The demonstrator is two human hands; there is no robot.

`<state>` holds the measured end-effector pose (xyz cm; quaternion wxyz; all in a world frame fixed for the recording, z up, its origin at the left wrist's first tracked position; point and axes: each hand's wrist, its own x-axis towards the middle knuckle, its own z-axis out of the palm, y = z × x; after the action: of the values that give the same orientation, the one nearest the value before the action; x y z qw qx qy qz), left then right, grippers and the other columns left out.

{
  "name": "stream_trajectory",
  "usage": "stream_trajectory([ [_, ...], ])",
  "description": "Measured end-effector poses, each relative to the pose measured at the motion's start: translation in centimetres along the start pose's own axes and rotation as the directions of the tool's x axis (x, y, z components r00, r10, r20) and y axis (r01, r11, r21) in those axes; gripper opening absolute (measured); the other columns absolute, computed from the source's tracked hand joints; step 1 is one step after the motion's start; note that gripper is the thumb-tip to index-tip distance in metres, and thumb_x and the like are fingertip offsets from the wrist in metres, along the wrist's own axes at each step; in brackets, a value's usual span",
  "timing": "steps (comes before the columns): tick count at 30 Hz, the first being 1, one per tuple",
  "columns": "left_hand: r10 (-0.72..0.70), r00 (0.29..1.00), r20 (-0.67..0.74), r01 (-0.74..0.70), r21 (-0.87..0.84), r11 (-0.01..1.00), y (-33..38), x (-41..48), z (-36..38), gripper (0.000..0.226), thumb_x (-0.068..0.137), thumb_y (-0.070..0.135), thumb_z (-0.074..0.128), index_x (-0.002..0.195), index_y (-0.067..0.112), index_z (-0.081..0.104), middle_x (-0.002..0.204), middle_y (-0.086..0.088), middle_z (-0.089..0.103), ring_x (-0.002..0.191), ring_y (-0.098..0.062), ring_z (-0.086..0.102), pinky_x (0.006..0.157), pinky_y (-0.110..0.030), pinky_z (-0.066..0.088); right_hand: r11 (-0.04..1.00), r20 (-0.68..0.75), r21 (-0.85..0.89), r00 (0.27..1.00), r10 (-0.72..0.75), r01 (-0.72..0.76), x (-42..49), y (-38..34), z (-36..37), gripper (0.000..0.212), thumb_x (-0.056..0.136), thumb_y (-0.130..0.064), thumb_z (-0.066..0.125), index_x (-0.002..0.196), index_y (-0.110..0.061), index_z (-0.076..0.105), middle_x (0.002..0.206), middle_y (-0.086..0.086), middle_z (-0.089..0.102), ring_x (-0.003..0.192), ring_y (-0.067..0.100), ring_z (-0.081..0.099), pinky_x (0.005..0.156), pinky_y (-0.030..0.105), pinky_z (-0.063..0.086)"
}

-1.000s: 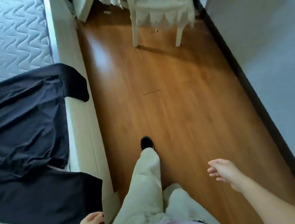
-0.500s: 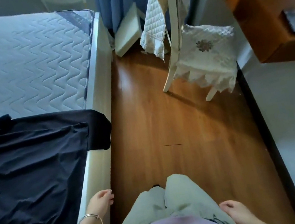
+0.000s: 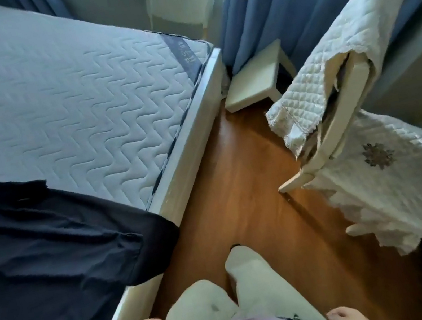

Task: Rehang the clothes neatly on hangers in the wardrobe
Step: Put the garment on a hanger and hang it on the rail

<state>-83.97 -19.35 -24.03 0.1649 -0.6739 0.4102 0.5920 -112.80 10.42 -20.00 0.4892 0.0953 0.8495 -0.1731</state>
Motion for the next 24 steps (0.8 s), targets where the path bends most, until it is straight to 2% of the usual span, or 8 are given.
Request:
stream_trajectory([
  [4,0.09,0.981,-0.172,-0.131,-0.247,0.96,5.0,-2.4,-0.3,0.01,0.092,0.013,0.05,0.096,0.014,0.059,0.091,-0.006,0.065,0.085,-0.023,0.06,0.059,-0.025,0.036,0.984,-0.011,-0.162,0.997,-0.083,0.08,5.3,-10.0,-4.3,0.019,0.087,-0.013,0.056,0.074,-0.005,0.067,0.042,-0.002,0.061,0.049,0.018,0.052,0.047,0.022,0.035],
  [6,0.097,0.961,-0.257,-0.169,-0.273,0.947,6.1,-2.4,-1.1,0.017,0.095,0.013,0.044,0.104,0.012,0.059,0.096,-0.005,0.064,0.091,-0.022,0.06,0.062,-0.024,0.038,0.976,0.0,-0.124,0.984,-0.18,0.179,6.0,-16.8,-4.6,0.015,0.092,-0.013,0.051,0.09,-0.003,0.063,0.059,0.004,0.063,0.054,0.02,0.053,0.043,0.022,0.038],
  [9,0.016,0.972,-0.236,-0.087,-0.295,0.951,5.5,-1.2,-2.2,0.025,0.095,0.012,0.044,0.115,0.004,0.056,0.099,-0.007,0.061,0.088,-0.02,0.058,0.056,-0.02,0.042,0.943,0.036,-0.042,0.944,-0.329,0.33,5.0,-25.9,-2.5,0.014,0.096,-0.013,0.043,0.098,-0.008,0.056,0.082,0.01,0.061,0.074,0.022,0.057,0.066,0.034,0.048],
  [13,-0.139,0.964,-0.228,0.02,-0.457,0.889,3.0,-0.6,-3.8,0.03,0.096,0.01,0.042,0.119,-0.006,0.053,0.108,-0.019,0.061,0.091,-0.025,0.053,0.094,-0.039,0.045,0.839,0.158,-0.144,0.849,-0.504,0.525,3.1,-32.6,2.4,0.014,0.096,-0.014,0.044,0.099,-0.013,0.058,0.081,0.004,0.064,0.074,0.017,0.061,0.063,0.026,0.045],
  [14,-0.189,0.954,-0.232,0.043,-0.519,0.854,2.2,-1.1,-3.9,0.031,0.096,0.009,0.041,0.12,-0.007,0.053,0.115,-0.024,0.06,0.092,-0.026,0.052,0.094,-0.042,0.043,0.797,0.213,-0.227,0.827,-0.52,0.56,3.0,-33.2,3.5,0.014,0.095,-0.014,0.047,0.099,-0.015,0.06,0.082,0.004,0.066,0.077,0.019,0.063,0.065,0.026,0.046],
  [17,-0.332,0.915,-0.23,0.106,-0.657,0.746,-0.4,-2.3,-3.9,0.031,0.096,0.011,0.041,0.12,-0.005,0.053,0.126,-0.024,0.057,0.099,-0.03,0.056,0.062,-0.023,0.035,0.666,0.379,-0.45,0.802,-0.461,0.595,2.9,-33.4,6.0,0.011,0.092,-0.014,0.052,0.096,-0.018,0.062,0.085,0.003,0.068,0.076,0.017,0.062,0.061,0.017,0.044],
  [19,-0.378,0.896,-0.233,0.084,-0.747,0.66,-1.3,-2.9,-3.2,0.029,0.096,0.013,0.043,0.118,-0.001,0.054,0.126,-0.022,0.058,0.104,-0.032,0.058,0.059,-0.021,0.029,0.577,0.461,-0.564,0.805,-0.374,0.591,3.4,-33.7,6.7,0.01,0.09,-0.013,0.054,0.089,-0.02,0.061,0.089,0.002,0.066,0.072,0.011,0.058,0.056,0.009,0.041],
  [24,-0.508,0.842,-0.181,0.091,-0.88,0.465,-1.9,-5.7,0.6,0.03,0.096,0.009,0.042,0.12,-0.003,0.053,0.11,-0.017,0.059,0.096,-0.027,0.053,0.06,-0.023,0.03,0.33,0.494,-0.785,0.851,-0.178,0.524,6.9,-37.3,6.6,0.018,0.085,-0.013,0.06,0.069,-0.022,0.063,0.095,0.005,0.063,0.091,0.014,0.054,0.078,0.019,0.039],
])
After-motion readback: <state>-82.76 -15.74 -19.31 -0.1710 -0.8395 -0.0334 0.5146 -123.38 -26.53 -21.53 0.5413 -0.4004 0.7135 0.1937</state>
